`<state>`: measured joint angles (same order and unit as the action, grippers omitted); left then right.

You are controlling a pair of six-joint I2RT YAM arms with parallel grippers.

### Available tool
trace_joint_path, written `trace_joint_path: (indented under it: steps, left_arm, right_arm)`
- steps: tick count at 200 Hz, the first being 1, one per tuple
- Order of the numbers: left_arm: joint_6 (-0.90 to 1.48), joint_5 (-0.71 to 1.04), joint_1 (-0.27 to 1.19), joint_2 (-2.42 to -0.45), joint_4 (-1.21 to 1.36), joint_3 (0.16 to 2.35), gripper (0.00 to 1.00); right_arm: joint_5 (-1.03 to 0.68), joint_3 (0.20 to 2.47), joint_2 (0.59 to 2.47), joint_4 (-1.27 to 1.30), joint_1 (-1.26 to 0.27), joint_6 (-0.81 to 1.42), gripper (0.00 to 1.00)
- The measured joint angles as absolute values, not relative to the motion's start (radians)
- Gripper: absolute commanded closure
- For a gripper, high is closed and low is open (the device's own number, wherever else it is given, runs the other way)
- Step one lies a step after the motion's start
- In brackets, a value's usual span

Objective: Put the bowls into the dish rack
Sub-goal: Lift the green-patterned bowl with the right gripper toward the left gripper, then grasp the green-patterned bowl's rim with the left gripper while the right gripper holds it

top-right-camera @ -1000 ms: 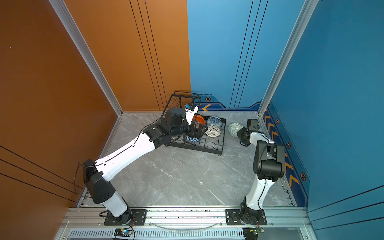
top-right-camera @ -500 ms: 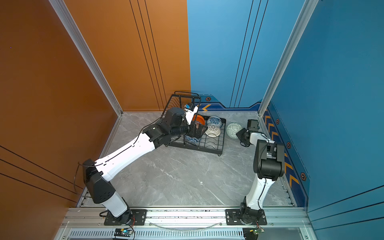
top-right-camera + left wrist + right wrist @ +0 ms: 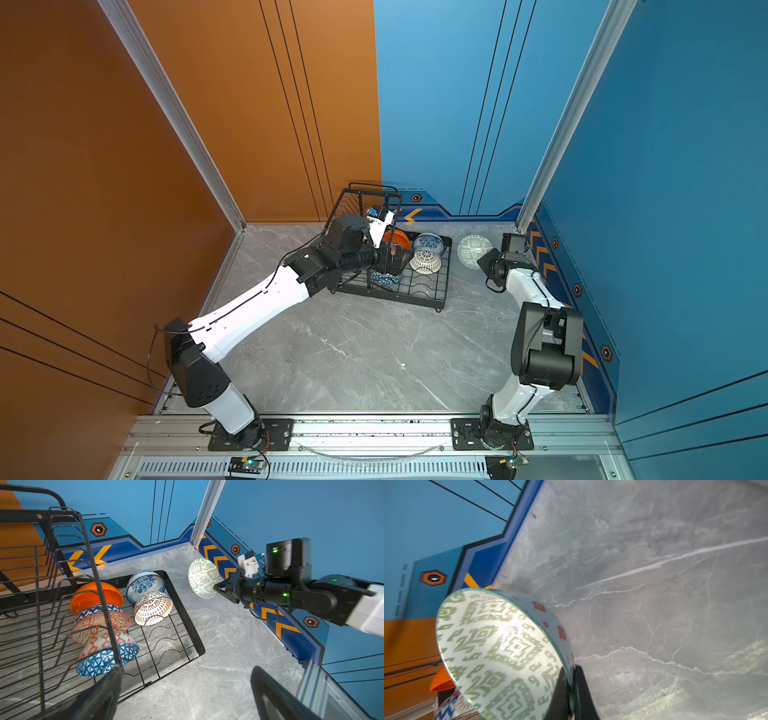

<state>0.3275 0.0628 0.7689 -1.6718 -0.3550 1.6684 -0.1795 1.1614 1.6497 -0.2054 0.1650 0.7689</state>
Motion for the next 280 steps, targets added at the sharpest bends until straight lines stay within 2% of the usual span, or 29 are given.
trace_joint_path:
  steps: [79, 175, 241, 244, 251, 280]
  left_arm:
    - [0.374, 0.024, 0.689, -1.535, -0.345, 1.601, 0.02]
    - [0.431, 0.000, 0.669, -1.451, -0.189, 1.423, 0.00]
    - [0.444, -0.019, 0.637, -1.413, -0.090, 1.348, 0.13]
    - [0.447, -0.019, 0.633, -1.412, -0.086, 1.344, 0.17]
    - [0.451, -0.019, 0.625, -1.409, -0.079, 1.337, 0.21]
    - [0.476, -0.017, 0.591, -1.406, -0.055, 1.314, 0.29]
  right_arm:
    - [-0.004, 1.366, 1.429, -0.404, -0.117, 0.614, 1.00]
    - [0.111, 1.577, 1.431, -0.548, -0.423, 0.527, 1.00]
    - [0.117, 1.649, 1.525, -0.556, -0.527, 0.523, 1.00]
    - [0.117, 1.649, 1.528, -0.557, -0.530, 0.523, 1.00]
    - [0.117, 1.649, 1.534, -0.559, -0.538, 0.523, 1.00]
    - [0.117, 1.649, 1.541, -0.561, -0.558, 0.523, 1.00]
